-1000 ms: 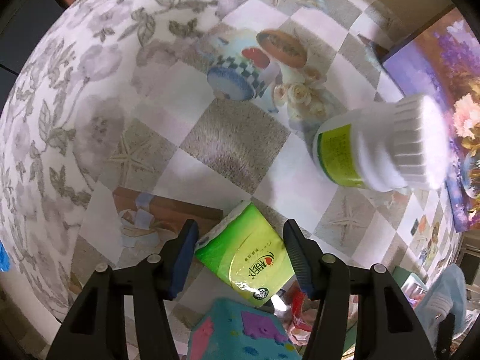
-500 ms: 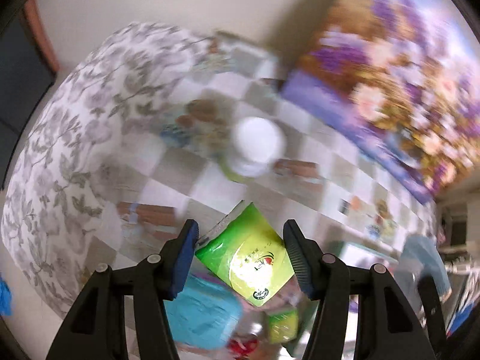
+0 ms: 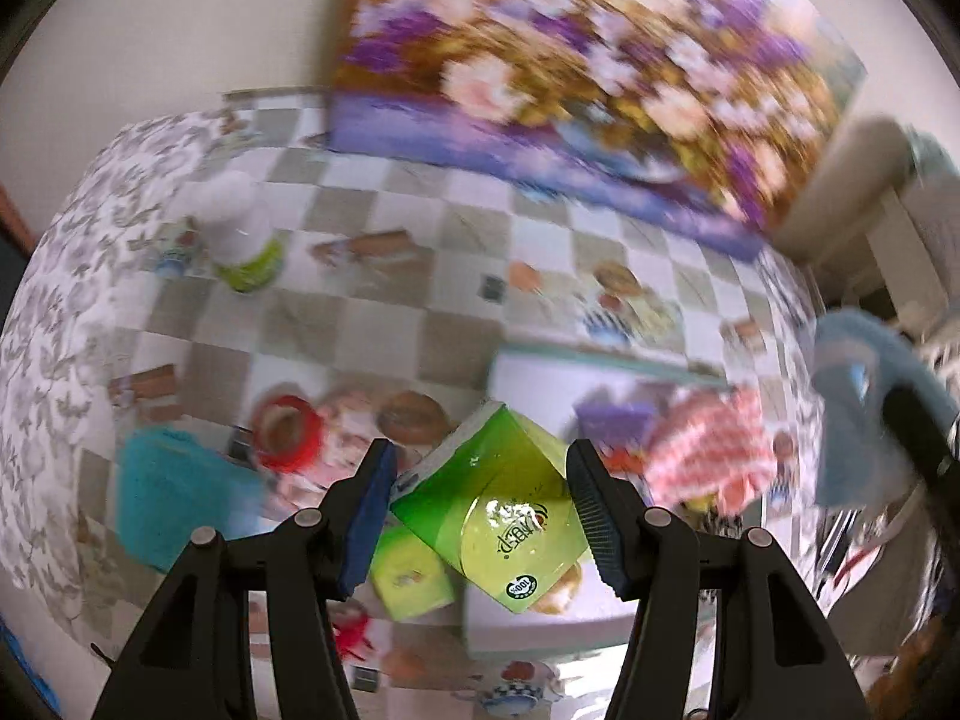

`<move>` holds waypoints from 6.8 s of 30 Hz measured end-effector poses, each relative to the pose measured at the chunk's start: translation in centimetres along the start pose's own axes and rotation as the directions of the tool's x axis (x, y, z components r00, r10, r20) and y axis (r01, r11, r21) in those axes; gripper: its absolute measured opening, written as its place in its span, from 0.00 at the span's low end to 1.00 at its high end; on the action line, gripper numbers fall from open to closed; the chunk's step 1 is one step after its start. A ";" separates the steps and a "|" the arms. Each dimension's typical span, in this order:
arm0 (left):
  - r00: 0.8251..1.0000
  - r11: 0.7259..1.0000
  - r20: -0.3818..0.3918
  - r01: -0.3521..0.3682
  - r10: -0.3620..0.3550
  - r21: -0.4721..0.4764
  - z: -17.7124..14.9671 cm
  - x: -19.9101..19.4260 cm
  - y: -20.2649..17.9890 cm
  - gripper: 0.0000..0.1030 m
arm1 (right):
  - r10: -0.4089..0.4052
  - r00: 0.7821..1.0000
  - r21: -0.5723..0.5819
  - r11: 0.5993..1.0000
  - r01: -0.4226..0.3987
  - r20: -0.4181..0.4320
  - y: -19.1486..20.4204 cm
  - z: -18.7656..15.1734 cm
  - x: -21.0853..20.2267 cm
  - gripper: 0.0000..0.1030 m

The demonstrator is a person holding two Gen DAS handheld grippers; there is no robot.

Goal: Organize soft objects
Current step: 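Carry the blue mask and green tissue pack into the white tray and release both, then withdraw both open grippers from the tray toward the pile, then grasp the pink patterned cloth with the right gripper while the left gripper grasps the red tape roll, then carry the red tape roll and pink cloth into the white tray and release both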

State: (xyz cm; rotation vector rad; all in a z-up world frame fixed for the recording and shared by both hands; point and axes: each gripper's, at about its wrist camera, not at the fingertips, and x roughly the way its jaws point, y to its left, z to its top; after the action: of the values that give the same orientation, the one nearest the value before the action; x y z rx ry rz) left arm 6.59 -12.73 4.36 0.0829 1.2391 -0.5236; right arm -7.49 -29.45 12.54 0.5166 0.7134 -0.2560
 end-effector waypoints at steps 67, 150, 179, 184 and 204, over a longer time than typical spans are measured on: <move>0.996 0.996 -0.018 -0.089 0.088 -0.027 -1.7 4.0 2.0 0.86 | -0.265 0.916 -0.090 0.964 0.249 -0.303 -1.6 -4.8 8.6 0.64; 0.959 0.978 -0.196 -0.196 0.207 0.074 2.5 12.8 9.7 0.81 | 0.031 0.847 -0.034 0.998 -0.057 -0.530 7.0 -11.2 24.9 0.11; 0.975 0.994 -0.199 -0.094 0.103 0.051 2.0 13.9 8.9 0.58 | 0.030 0.854 -0.030 0.998 -0.053 -0.520 6.7 -10.9 24.5 0.09; 0.982 0.995 -0.160 -0.103 0.103 0.008 2.8 12.0 10.0 0.58 | 0.046 0.870 -0.044 0.996 -0.078 -0.490 7.3 -10.0 23.3 0.08; 0.985 0.993 0.131 -0.110 0.115 -0.045 4.4 -0.4 9.7 0.57 | 0.068 0.986 -0.079 0.994 -0.081 -0.151 8.1 -2.0 10.5 0.07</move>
State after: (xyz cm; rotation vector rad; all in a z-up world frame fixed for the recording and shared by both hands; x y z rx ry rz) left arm 14.53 -5.53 4.10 0.0841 1.1064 -0.4010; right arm 2.26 -22.07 7.07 0.4838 0.8435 -0.1176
